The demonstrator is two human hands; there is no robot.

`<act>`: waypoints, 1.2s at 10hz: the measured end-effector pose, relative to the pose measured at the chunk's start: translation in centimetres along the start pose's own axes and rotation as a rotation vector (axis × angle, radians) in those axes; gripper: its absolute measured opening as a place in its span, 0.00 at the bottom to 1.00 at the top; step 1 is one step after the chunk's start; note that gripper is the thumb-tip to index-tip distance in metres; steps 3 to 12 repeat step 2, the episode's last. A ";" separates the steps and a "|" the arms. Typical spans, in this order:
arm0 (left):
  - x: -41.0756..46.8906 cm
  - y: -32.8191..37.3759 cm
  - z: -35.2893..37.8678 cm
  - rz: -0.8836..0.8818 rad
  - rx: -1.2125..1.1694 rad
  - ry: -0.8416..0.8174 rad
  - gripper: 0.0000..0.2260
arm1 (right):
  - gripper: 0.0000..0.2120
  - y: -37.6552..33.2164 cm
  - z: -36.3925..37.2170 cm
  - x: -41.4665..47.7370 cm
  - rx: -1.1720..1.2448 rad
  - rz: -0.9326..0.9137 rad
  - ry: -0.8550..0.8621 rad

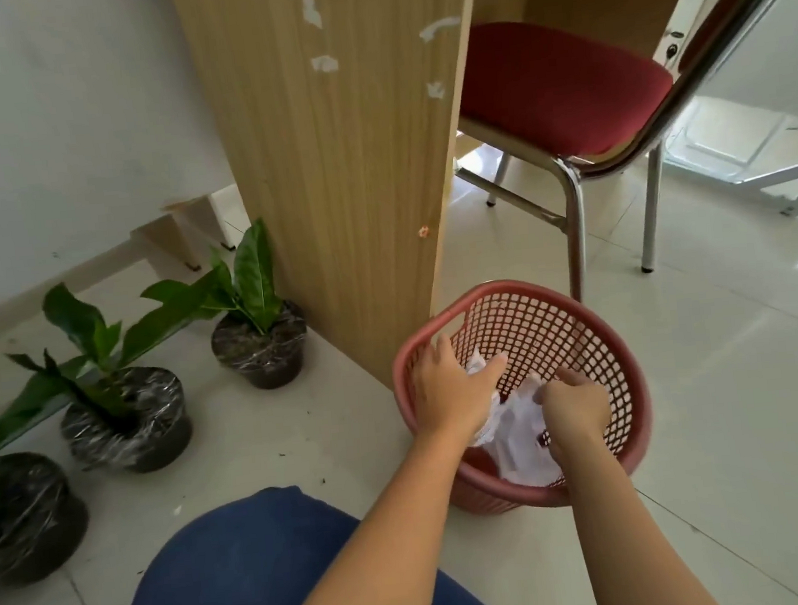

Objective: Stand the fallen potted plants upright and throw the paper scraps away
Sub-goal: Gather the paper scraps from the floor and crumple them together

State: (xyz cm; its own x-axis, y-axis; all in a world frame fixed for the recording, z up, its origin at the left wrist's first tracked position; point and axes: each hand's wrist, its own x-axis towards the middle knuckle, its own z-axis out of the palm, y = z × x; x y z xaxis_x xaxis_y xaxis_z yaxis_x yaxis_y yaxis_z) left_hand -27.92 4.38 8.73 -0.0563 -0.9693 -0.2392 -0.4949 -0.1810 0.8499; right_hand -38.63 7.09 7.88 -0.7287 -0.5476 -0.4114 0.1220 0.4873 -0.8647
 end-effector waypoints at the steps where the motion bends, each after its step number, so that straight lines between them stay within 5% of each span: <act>1: -0.3 0.5 -0.4 0.114 0.133 0.084 0.30 | 0.25 -1.6 0.4 -0.3 -0.100 -0.136 0.062; 2: -0.5 0.9 -2.1 0.269 0.245 0.223 0.24 | 0.22 -2.9 1.7 -2.3 -0.152 -0.348 0.074; 12: -0.5 0.9 -2.1 0.269 0.245 0.223 0.24 | 0.22 -2.9 1.7 -2.3 -0.152 -0.348 0.074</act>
